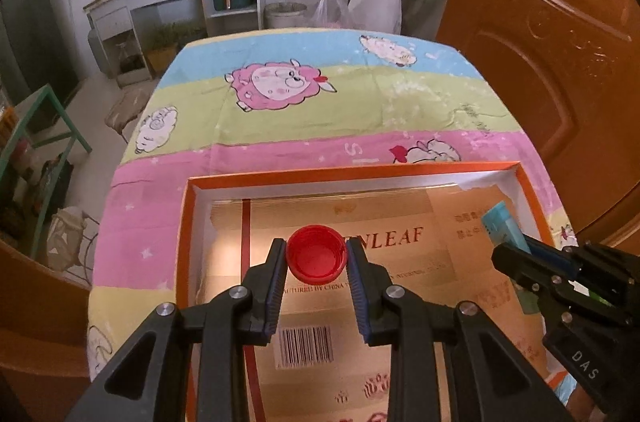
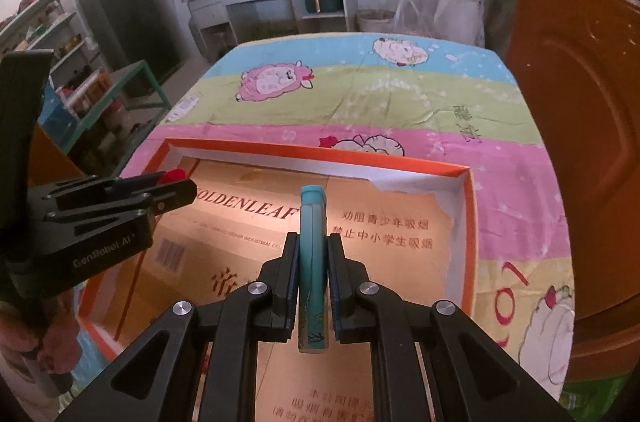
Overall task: Organize rigid objects
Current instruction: 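Open the left tool over the tray while the right tool releases the teal tube inside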
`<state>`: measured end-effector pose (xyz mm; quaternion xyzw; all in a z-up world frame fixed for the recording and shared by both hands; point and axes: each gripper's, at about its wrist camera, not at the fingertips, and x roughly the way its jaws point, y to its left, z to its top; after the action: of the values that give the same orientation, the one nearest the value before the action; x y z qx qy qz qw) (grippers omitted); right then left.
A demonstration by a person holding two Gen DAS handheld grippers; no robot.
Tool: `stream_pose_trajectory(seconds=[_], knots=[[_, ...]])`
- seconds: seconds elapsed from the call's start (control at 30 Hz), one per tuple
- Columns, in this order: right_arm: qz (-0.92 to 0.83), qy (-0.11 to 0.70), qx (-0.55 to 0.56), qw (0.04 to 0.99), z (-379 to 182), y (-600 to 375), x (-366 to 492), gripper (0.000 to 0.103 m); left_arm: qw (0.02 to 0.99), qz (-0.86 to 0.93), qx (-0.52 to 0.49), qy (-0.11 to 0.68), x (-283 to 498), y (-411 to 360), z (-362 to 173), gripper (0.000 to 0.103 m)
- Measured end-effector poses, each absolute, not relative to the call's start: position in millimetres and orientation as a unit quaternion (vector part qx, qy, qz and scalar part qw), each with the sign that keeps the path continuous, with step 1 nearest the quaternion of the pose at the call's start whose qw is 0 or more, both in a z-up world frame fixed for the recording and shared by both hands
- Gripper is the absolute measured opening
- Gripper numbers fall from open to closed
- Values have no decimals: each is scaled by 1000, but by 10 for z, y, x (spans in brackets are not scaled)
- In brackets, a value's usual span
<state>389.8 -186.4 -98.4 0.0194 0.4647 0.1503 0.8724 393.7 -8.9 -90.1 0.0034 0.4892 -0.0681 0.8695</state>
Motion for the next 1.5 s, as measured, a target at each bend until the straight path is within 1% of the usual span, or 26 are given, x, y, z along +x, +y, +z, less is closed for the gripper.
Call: stream_pose_trajectory(seconds=[0.63,0.9,0.97,1.07,1.1,1.17,1.23,1.27,1.4,1.43,1.5], knots=[[145,490,23,859,-1246,-1829,4169,13,857,-77,-5,510,4202,-91,-1187,30],[140,497,23,856,-1333,-1823,4195,13,861,-78,6,502,4200,-116,-1215,30],[138,498,20,856,-1348,-1819,4201,14,861,-82,9,502,4205,-127,-1214,33],[137,497,21,857,-1355,-1817,4197,14,859,-98,13,502,4196,-151,-1216,44],[136,497,21,857,-1358,-1818,4199,14,858,-101,17,502,4191,-167,-1217,46],[134,496,21,858,-1365,-1823,4198,16,858,-99,28,503,4188,-203,-1219,46],[131,495,21,859,-1359,-1833,4180,24,858,-95,35,503,4181,-228,-1219,46],[129,494,19,859,-1352,-1840,4169,26,859,-95,33,502,4178,-223,-1216,46],[121,491,14,862,-1331,-1883,4136,41,860,-100,2,500,4164,-137,-1201,46],[118,491,15,863,-1326,-1900,4123,43,860,-102,-7,500,4163,-110,-1195,46],[116,490,17,864,-1313,-1926,4099,45,860,-103,-15,500,4162,-89,-1184,46]])
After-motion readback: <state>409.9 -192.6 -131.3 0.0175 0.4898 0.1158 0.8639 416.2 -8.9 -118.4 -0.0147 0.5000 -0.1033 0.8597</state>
